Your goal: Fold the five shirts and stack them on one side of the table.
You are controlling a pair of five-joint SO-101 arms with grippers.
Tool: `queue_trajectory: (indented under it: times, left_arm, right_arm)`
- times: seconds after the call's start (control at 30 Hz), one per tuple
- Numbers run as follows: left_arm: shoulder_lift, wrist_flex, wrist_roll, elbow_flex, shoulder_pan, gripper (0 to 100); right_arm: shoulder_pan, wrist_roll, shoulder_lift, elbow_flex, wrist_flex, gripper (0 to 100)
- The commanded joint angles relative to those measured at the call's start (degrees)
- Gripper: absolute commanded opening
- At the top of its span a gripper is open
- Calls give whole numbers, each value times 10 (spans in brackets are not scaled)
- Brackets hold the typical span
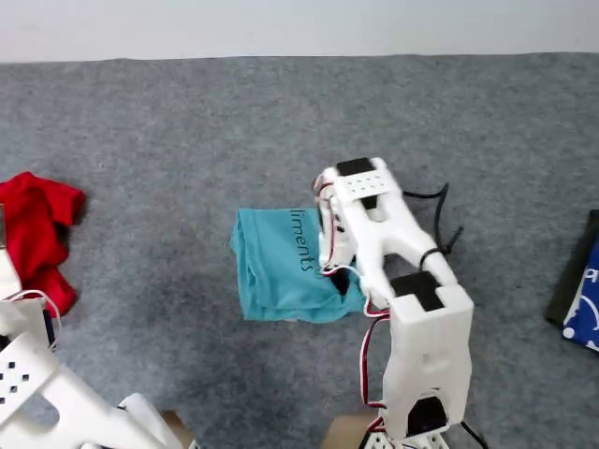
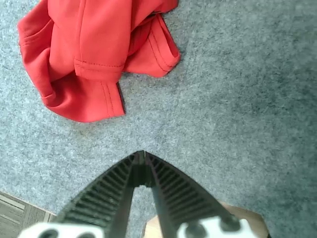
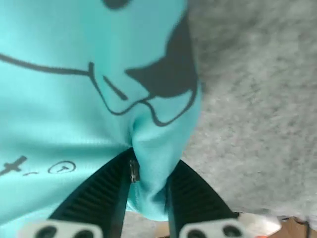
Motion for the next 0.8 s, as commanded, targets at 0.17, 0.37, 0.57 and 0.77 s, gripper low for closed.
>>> queue_trajectory:
  times: [0.17,0.37,0.57,0.77]
  left_arm:
    - [-9,8,1,-2,3,3]
    - [-10,11,1,-2,1,3]
    - [-10,11,1,-2,0,3]
    - [-10,11,1,26,2,3]
  right_arm:
    - [119,299,-116,-37,8,9]
    - [200,527,-88,-62,-52,9]
    - [265,658,-58,-143,-77,9]
    - [286,695,-22,-222,-124,9]
